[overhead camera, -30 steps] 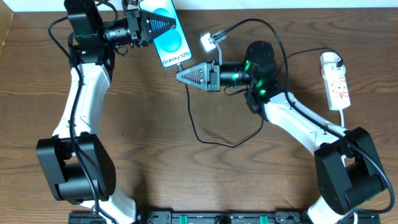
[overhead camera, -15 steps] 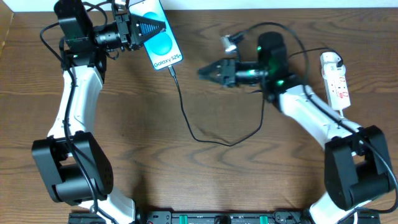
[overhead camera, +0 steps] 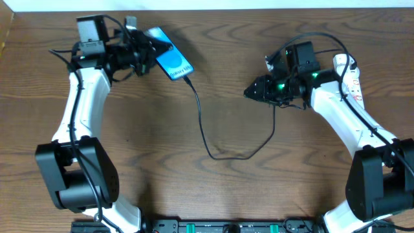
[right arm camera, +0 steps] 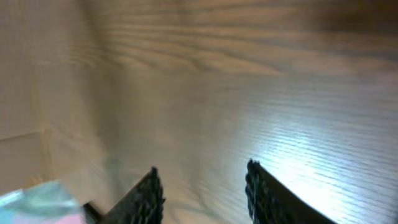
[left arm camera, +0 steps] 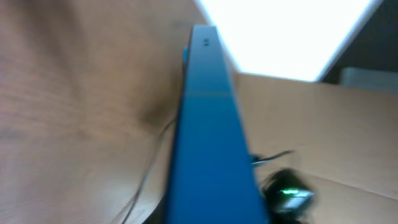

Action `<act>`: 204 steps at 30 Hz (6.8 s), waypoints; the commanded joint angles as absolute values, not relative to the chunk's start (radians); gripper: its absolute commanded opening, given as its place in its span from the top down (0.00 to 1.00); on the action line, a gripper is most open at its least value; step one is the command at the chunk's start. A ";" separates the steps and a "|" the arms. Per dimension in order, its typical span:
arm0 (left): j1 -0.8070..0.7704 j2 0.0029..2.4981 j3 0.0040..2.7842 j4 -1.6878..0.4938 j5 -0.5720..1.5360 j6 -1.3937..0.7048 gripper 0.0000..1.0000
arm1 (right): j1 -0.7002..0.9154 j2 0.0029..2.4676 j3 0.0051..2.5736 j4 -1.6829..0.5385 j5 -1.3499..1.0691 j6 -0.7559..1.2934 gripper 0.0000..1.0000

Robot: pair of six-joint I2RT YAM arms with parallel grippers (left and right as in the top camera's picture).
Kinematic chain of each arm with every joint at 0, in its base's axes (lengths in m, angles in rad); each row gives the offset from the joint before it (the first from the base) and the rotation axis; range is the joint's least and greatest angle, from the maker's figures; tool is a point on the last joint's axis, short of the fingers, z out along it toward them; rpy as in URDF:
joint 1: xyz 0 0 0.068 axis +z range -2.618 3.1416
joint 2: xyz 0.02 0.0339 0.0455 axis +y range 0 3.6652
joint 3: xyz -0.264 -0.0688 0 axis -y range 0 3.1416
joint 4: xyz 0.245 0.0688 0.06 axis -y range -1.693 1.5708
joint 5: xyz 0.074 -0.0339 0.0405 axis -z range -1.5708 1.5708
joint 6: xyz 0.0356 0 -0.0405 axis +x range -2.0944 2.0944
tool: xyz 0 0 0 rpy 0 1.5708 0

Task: Plug charger to phone and switch on socket
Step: 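Open the right gripper and pull it back from the plug, then lower the phone onto the table with the left gripper, then move the right gripper over the white power strip's switch, then press the orange switch beside the plug with the closed right gripper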

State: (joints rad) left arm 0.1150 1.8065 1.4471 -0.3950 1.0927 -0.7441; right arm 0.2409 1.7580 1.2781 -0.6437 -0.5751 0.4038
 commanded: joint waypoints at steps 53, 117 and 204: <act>-0.124 2.180 1.470 -0.717 0.629 -0.181 0.67 | 0.327 1.720 1.510 -0.928 -0.368 0.231 0.50; 0.083 1.438 1.565 -0.834 0.301 -0.200 0.03 | 0.323 1.720 1.510 -0.970 -0.284 0.194 0.40; 0.083 1.438 1.565 -0.834 0.301 -0.200 0.02 | -0.496 2.282 1.723 -0.797 -0.502 0.189 0.99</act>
State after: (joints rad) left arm 0.0784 1.4456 1.5646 -0.8322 0.3080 -0.1989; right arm -0.4973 2.2505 1.7157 -0.7849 -0.4862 0.1787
